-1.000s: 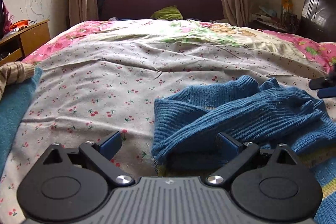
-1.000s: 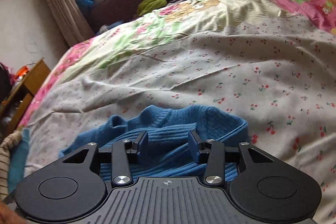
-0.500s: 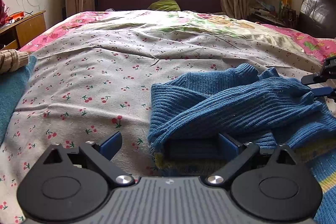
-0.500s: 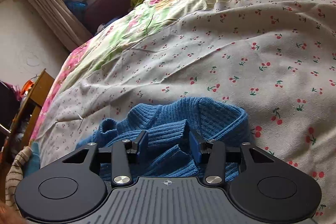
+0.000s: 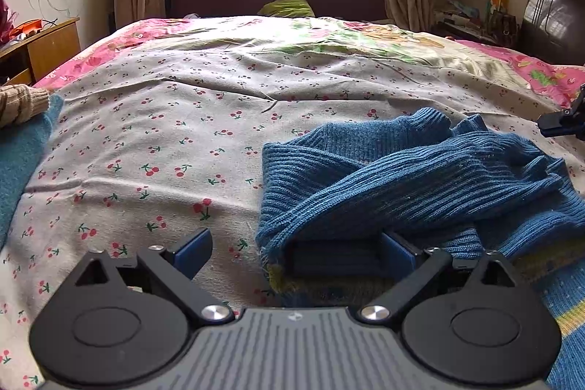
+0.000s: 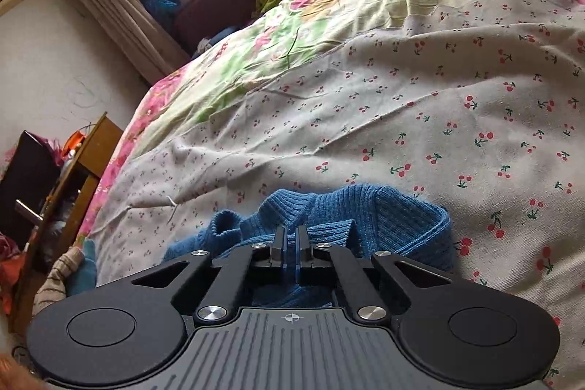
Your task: Fold small clothes
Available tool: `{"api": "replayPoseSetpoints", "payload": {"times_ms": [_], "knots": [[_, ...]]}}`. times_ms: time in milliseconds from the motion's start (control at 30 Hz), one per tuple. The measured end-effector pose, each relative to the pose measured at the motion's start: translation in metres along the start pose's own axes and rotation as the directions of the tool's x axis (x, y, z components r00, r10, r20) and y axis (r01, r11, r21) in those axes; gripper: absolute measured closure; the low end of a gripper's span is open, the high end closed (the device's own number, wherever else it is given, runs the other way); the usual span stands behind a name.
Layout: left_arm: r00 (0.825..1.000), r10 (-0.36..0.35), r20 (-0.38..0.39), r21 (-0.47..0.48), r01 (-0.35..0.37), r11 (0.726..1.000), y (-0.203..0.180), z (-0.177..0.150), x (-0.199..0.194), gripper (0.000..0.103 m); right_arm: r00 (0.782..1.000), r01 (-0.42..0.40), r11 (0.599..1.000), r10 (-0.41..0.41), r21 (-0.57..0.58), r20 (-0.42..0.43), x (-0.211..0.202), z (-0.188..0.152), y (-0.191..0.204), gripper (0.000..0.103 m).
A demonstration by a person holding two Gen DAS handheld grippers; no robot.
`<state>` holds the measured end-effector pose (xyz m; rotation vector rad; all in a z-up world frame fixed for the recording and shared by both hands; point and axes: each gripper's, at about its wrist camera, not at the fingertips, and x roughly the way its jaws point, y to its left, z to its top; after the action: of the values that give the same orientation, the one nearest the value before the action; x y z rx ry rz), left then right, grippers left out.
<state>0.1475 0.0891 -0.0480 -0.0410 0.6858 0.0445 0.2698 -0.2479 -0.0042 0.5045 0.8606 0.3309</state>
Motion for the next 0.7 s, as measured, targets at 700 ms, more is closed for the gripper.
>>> {"api": "replayPoseSetpoints", "payload": {"times_ms": [700], "knots": [[1.000,0.000,-0.016,-0.002,0.000,1.000,-0.002,-0.002,0.009,0.000,0.988,-0.106,0.994,0.105,0.005,-0.116,0.026,0.012,-0.015,0.083]]}}
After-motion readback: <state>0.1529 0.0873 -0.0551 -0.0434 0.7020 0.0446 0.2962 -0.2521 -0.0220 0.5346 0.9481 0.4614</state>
